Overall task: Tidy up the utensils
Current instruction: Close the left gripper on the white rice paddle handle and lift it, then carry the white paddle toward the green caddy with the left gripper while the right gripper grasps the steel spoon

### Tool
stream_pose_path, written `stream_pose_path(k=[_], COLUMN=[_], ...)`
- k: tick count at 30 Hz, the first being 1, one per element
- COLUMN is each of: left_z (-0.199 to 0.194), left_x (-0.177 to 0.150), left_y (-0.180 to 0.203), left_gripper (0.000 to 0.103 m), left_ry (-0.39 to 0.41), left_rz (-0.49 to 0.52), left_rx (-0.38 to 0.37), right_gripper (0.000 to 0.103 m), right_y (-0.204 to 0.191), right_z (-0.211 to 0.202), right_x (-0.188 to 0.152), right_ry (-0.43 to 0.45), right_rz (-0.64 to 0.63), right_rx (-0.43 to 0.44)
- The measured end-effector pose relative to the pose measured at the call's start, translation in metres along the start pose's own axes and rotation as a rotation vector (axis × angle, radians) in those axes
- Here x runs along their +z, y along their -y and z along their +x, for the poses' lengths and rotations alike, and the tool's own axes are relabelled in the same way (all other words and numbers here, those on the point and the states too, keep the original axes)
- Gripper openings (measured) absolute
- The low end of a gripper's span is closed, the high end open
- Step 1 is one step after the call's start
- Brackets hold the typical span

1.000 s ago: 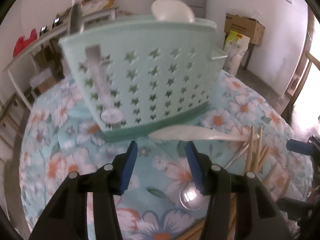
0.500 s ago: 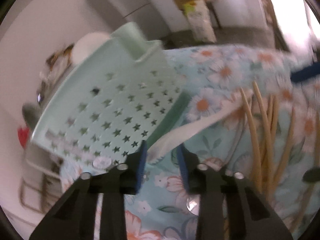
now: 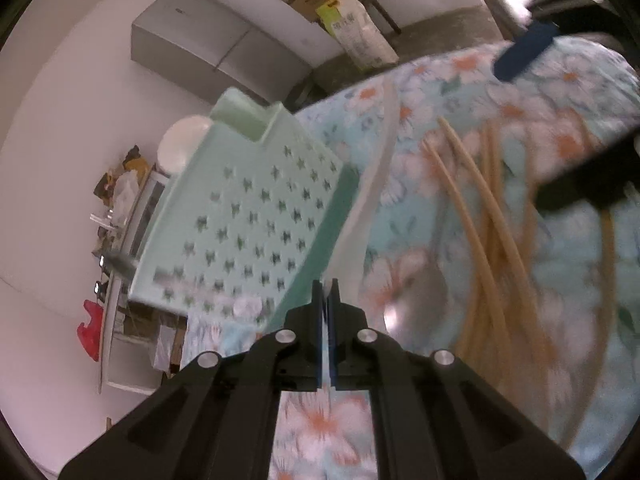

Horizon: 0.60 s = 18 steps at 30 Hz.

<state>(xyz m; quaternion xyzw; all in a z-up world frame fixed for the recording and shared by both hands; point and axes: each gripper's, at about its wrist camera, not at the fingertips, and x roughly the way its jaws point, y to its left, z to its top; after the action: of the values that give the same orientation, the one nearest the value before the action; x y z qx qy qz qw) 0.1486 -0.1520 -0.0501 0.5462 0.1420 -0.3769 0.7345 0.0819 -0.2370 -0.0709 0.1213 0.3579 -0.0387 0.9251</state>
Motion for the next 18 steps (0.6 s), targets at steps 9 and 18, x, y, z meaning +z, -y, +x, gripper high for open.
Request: stream_pose_path(k=[9,18], left_z=[0.006,0.021], left_x=[-0.043,-0.058], left_y=[-0.023,-0.025], left_gripper=[0.003,0.005], left_ry=[-0.089,-0.104], left_rz=[-0.274,-0.447], left_rx=[-0.089,-0.210], right_gripper=[0.095,0.095], right_y=[-0.007,-0.011], right_z=[0.000,-0.004], right_x=[-0.001,0.000], right_ry=[-0.007,0.002], right_rz=[-0.010,-0.029], right_rx=[0.011,-0.003])
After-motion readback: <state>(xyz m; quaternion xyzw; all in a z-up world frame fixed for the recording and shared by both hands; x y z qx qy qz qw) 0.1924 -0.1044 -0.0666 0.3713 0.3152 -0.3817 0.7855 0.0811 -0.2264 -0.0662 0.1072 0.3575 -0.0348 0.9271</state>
